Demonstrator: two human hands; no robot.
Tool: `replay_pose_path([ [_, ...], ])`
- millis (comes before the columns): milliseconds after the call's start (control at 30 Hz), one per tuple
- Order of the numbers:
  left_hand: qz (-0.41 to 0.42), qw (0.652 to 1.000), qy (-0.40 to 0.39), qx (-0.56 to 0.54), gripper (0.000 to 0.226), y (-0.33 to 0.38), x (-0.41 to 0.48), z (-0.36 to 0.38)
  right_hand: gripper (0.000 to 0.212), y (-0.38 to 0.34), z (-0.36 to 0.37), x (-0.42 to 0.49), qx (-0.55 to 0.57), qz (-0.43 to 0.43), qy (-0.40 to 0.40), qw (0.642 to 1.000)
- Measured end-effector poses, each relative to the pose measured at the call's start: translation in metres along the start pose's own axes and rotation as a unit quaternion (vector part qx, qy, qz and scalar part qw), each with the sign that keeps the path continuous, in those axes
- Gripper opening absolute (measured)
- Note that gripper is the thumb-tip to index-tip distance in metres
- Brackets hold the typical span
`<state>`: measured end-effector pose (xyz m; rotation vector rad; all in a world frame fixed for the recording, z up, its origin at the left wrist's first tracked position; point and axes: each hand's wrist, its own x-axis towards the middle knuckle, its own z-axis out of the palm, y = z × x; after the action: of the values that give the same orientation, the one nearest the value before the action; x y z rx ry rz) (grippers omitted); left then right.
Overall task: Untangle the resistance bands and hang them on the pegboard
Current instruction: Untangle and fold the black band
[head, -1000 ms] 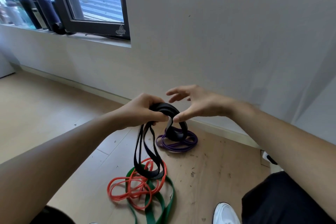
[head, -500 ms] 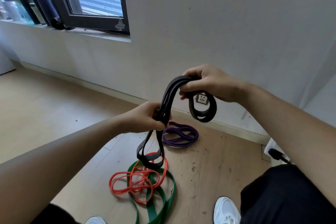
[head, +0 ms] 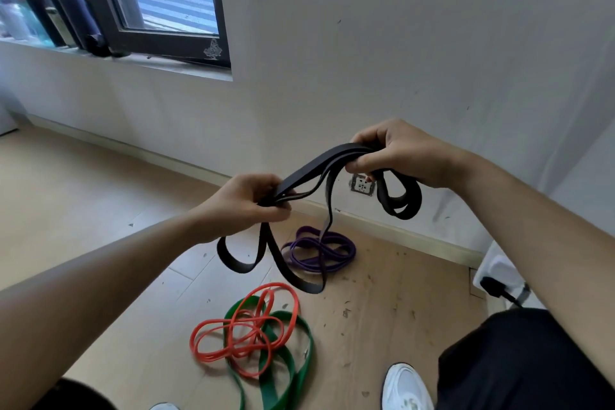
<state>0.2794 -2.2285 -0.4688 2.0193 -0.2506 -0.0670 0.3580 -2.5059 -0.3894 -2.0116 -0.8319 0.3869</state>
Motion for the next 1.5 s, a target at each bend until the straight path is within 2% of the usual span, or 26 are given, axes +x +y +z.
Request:
replay_pose_path([
  [167,-0.008,0.999,-0.012,-0.046,0.037,0.009,0.003,0.006,0.007,-0.001,0.005,0.002,-0.026,0.006,-0.014,1.000],
  [333,-0.013,0.999,-0.017,-0.033,0.023,0.008,0.004,0.002,0.008,-0.002,0.006,0.002,-0.038,0.010,-0.023,0.999],
  [567,0.000,0.997,0.009,0.071,0.023,0.008,0.005,-0.002,0.021,0.001,0.009,0.003,-0.069,0.047,-0.063,0.995],
  [700,0.021,0.990,-0.031,0.133,0.041,0.000,0.005,-0.004,0.022,-0.002,0.011,0.003,-0.045,0.044,-0.064,0.996],
  [867,-0.019,0.996,-0.086,0.011,0.042,0.003,0.001,0.004,0.015,-0.005,0.015,0.003,-0.021,0.020,-0.044,0.999],
  [1000,-0.020,0.994,-0.068,-0.084,0.056,0.013,0.005,0.009,0.017,-0.006,0.020,0.005,-0.032,0.020,-0.060,0.997],
  [1067,-0.014,0.992,-0.057,-0.114,0.054,0.016,0.007,0.013,0.017,-0.007,0.023,0.005,-0.041,0.021,-0.073,0.996],
  [1167,-0.004,0.991,-0.043,-0.123,0.042,0.020,0.008,0.015,0.014,-0.006,0.026,0.006,-0.053,0.026,-0.085,0.995],
  [1300,0.007,0.991,-0.015,-0.135,0.045,0.024,0.009,0.014,0.022,-0.002,0.026,0.006,-0.054,0.038,-0.115,0.991],
  [1400,0.010,0.993,0.005,-0.118,0.035,0.021,0.008,0.016,0.024,0.001,0.026,0.005,-0.007,0.050,-0.136,0.989],
  [1500,0.012,0.995,-0.010,-0.102,0.035,0.019,0.006,0.016,0.023,0.004,0.027,0.005,0.064,0.074,-0.186,0.978],
])
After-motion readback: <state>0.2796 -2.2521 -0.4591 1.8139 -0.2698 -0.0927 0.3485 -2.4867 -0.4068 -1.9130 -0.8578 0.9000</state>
